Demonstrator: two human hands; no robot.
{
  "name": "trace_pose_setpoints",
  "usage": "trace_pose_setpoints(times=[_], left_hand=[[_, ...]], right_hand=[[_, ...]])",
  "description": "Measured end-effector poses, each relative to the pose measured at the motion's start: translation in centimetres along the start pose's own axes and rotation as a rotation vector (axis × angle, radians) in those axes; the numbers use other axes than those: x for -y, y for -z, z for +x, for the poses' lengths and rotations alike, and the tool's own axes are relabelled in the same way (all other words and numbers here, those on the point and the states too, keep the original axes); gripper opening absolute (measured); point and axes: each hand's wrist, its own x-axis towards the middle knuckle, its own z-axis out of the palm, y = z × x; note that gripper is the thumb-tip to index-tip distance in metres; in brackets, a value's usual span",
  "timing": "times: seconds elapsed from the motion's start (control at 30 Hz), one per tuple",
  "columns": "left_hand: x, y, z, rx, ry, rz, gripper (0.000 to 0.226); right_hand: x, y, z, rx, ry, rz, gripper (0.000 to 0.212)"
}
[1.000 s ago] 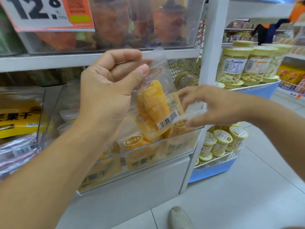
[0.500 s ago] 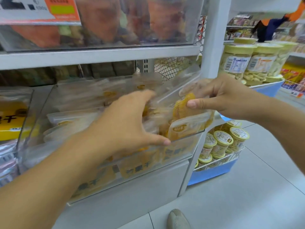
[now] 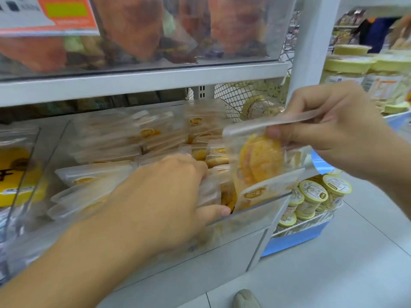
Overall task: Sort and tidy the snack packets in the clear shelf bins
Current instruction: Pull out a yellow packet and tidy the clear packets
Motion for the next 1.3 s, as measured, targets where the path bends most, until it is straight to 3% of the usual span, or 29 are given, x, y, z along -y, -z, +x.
trace_pose_setpoints(times=[0.07, 0.13, 0.27, 0.4, 0.47, 0.53, 0.63, 0.77, 0.9, 1.07, 1.17, 1.23, 1.3], left_hand=[[0.1, -0.3, 0.0, -0.018, -0.024, 0.009, 0.058], [0.0, -0.6, 0.2, -0.031, -0.049, -0.007, 0.052], [0.3, -0.9, 0.4, -0.047, -0.076, -0.041, 0.054], [0.1, -0.9, 0.5, -0.05, -0.064, -0.099, 0.064], [0.3, -0.5, 0.5, -0.007, -0.07, -0.124, 0.069], [0.5, -0.1, 0.5, 0.055, -0.09, -0.128, 0.075], [0.6, 0.4, 0.5, 0.076, -0.085, -0.173, 0.081], [0.5, 0.5, 0.6, 0.049, -0.083, -0.168, 0.077], [0.3, 0.1, 0.7, 0.017, -0.094, -0.073, 0.07], [0.6, 0.0, 0.5, -0.008, -0.106, -0.023, 0.075], [0.9, -0.1, 0.3, 0.022, -0.112, -0.037, 0.087], [0.9, 0.2, 0.3, 0.024, -0.114, -0.043, 0.085], [0.5, 0.0, 0.3, -0.011, -0.11, -0.052, 0.079]], right_hand=[[-1.1, -0.5, -0.5, -0.067, -0.026, 0.114, 0.02], [-1.5, -0.4, -0.9, 0.048, -0.037, 0.076, 0.013], [-1.1, 1.4, -0.7, 0.225, -0.013, -0.503, 0.015], [-1.7, 0.3, 0.2, 0.514, -0.046, -0.742, 0.028], [-0.9, 0.1, 0.6, 0.602, -0.087, -0.796, 0.019], [0.8, 0.2, 0.8, 0.538, -0.057, -0.707, 0.005], [2.8, -0.5, 1.2, 0.388, -0.046, -0.515, 0.027], [2.2, -2.4, 1.8, 0.515, -0.127, -0.594, 0.01], [2.3, -2.8, 2.6, 0.673, -0.244, -0.745, 0.014], [1.3, -1.8, 3.0, 0.7, -0.317, -0.653, 0.029], [1.8, -0.2, 3.3, 0.778, -0.257, -0.474, 0.022], [2.0, -0.2, 3.7, 0.666, -0.234, -0.271, 0.022], [1.0, -1.5, 4.3, 0.493, -0.208, -0.295, 0.036]])
